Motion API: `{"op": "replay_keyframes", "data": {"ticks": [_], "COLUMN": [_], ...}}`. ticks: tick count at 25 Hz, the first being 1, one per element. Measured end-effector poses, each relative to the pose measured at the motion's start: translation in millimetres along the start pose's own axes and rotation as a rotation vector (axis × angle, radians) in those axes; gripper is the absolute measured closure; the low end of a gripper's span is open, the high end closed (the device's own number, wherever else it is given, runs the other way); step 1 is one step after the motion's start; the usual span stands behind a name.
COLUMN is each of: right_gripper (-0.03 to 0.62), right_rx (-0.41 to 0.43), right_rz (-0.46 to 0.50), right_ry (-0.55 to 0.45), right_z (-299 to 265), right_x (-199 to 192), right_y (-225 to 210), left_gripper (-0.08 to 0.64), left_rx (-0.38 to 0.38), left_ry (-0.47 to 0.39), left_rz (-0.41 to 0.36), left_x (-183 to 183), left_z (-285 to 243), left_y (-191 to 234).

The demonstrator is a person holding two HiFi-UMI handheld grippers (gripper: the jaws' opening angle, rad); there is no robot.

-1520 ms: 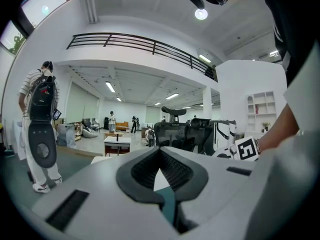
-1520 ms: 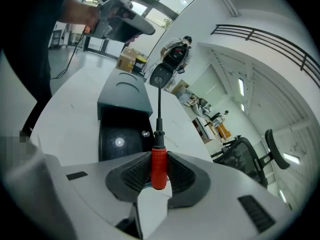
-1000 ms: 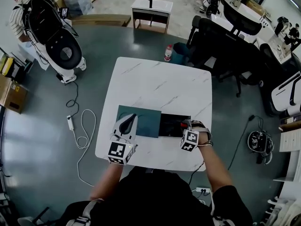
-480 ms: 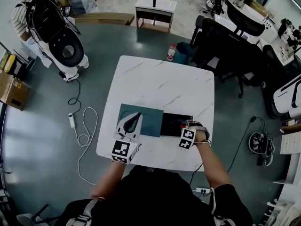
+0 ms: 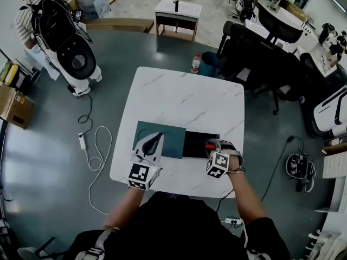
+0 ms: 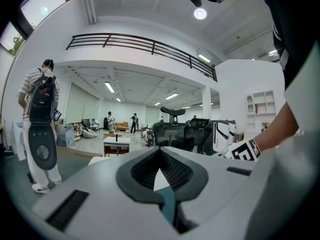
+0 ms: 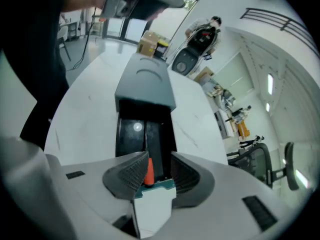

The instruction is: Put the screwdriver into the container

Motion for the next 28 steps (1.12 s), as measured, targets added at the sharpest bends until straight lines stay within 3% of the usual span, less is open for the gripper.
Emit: {"op": "replay_keyframes", "data": {"ticks": [2,7,11,16,19,28], "right_gripper": [0.438,0.488,0.553,0.569,0.571,0.571], "right_rx": [-0.092,-0.310,-0.433,-0.535,-0.573,-0.585], "right_rz": [-0.108,-0.520,-0.745,-0.983,-1.033,-1.015], "right_ry": [-0.090,-0.397,-0.631,-0.764,-0.790,-0.808], "right_z": [31,108,161,203,213,222], "right_x": [14,43,55,52,49,45], "right_y": [-17,-54,-70,-86,-89,-98], "left_gripper": [0.557,0.557,0.557,0.557,0.557,0.557], "left_rx": [-0.007,-0.015,-0.038,-0.072,-0.096,-0.106], "left_ry": [0.000,-0.010,-0.018,-0.047,-0.058,-0.064], "left_rz": [0.000,-0.001,-0.024,-0.020,-0.027,-0.051], "left_x": [2,7,15,28,33,41], "left_z": [0,-1,-3,-6,-9,-7], "left_y": [-5,-9,-16,-35,-46,-52]}}
Point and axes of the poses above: the fingertips, and each gripper's own axes: z backward along the fingers, y to its left, x out of its top, the point moved 3 cm from there along z, backward along the fingers, and after that the axes turned 6 degrees about -x, right-handed, at the moved point
